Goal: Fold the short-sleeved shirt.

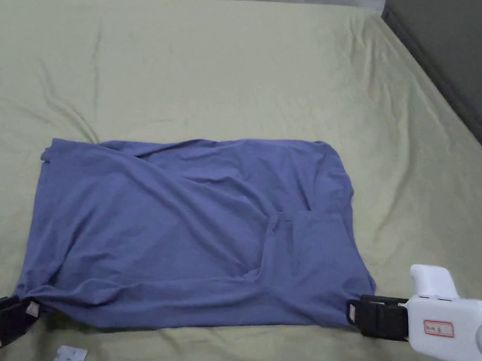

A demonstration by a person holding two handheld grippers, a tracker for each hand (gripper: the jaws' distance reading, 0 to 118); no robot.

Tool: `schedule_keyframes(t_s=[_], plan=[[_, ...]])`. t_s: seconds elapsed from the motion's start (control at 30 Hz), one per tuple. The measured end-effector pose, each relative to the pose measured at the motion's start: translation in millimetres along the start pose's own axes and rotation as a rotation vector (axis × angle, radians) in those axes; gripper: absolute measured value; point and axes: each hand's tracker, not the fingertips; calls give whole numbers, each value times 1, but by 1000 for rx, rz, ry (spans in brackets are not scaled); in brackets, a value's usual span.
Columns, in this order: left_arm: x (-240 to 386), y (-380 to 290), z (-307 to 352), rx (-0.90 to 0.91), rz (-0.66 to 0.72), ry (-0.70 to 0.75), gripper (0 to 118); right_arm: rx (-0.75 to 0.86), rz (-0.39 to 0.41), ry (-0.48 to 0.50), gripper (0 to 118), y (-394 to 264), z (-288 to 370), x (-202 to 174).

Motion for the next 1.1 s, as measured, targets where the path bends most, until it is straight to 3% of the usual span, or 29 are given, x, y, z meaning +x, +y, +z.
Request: schedule_keyframes(t_s=[0.03, 0.13, 0.2, 0.23, 0.27, 0.3, 0.4, 0.53, 0.67, 0.8, 0.97, 1.1], plan=[[-2, 1, 2, 1, 2, 1, 0, 84, 4, 12, 113, 0, 6, 8], [2, -1, 10, 19, 12, 15, 0, -15, 4, 7, 117, -8, -13, 2], [2, -4, 9, 14, 34, 15, 0, -17, 4, 6, 107, -11, -26, 0], [-3, -3, 8, 13, 43, 14, 0, -10, -14, 20, 88, -13, -29, 1], [-4, -4, 7, 14, 58, 9, 0, 25, -62, 71, 38, -13, -29, 2], [-4, -5, 6, 12, 77, 3, 0, 51, -115, 107, 15, -13, -29, 5], [-8, -6, 2, 9, 113, -2, 0, 78, -172, 133, 14, -10, -27, 7], [-13, 2, 2, 23, 194, -30, 0, 110, -137, 116, 13, 1, -15, -3], [-13, 28, 3, 58, 258, -52, 0, 195, -216, 200, 13, 29, 8, -8], [-8, 77, -17, 87, 306, -87, 0, 209, -214, 160, 13, 94, 0, -18], [-5, 139, -70, 113, 325, -95, 0, 166, -211, 72, 13, 170, -60, -32], [-8, 162, -129, 74, 316, 48, 5, 124, -219, 32, 13, 199, -111, -39]])
